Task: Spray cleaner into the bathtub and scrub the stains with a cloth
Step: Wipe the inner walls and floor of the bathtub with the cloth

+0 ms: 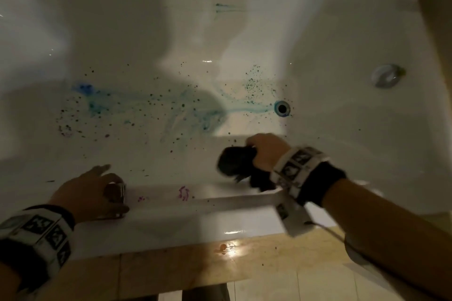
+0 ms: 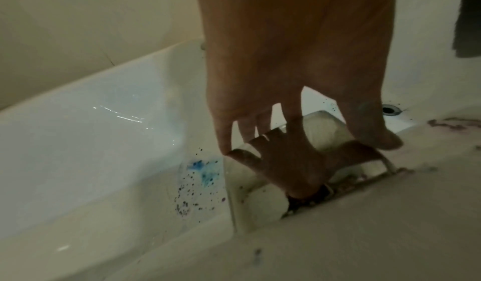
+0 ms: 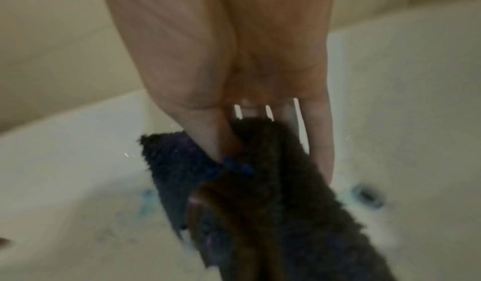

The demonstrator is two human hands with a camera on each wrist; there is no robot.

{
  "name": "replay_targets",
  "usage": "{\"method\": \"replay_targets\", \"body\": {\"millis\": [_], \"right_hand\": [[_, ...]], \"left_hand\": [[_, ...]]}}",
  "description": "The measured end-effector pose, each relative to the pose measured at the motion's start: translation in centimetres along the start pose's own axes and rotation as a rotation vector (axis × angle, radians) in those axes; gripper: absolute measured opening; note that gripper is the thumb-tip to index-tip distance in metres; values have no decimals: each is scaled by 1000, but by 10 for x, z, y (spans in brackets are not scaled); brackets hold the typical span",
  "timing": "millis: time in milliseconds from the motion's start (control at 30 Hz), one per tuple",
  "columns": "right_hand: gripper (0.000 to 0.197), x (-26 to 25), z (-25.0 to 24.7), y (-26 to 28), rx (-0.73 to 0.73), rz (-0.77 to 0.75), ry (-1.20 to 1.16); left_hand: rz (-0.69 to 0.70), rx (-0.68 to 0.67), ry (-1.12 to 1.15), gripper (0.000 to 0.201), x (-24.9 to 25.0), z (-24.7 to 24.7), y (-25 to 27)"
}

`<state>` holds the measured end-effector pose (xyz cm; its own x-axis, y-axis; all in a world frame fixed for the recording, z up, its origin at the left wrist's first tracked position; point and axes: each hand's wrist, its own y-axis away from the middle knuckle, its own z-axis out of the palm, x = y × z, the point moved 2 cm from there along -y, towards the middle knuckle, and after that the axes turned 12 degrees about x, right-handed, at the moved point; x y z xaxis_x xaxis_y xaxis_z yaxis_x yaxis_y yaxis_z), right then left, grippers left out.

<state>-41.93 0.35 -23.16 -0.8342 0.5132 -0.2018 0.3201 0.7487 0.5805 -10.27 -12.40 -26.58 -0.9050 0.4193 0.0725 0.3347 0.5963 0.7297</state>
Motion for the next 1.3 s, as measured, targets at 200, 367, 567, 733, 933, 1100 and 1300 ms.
{"method": "replay_targets", "body": {"millis": [200, 367, 567, 733, 933, 1100, 1300], "right_hand": [[40, 98, -16, 30, -176, 164, 397], [41, 80, 20, 44, -370, 89, 443], [23, -3, 58, 1, -348, -36, 300], [35, -84, 84, -26, -372, -32, 165], [16, -170, 93, -43, -530, -154, 139], [16, -212, 104, -56, -525, -222, 72], [28, -204, 60, -94, -460, -286, -24]], "left_hand": [[-10, -33, -35, 70, 16, 6, -6], [14, -70, -72, 72, 16, 1, -6], [7, -121, 84, 58, -7, -18, -12], [-3, -99, 192, 54, -44, -21, -6], [-10, -103, 497, 51, -82, -14, -1], [-13, -83, 575, 45, -102, -15, -11], [15, 20, 576, 33, -114, -37, -28]]}}
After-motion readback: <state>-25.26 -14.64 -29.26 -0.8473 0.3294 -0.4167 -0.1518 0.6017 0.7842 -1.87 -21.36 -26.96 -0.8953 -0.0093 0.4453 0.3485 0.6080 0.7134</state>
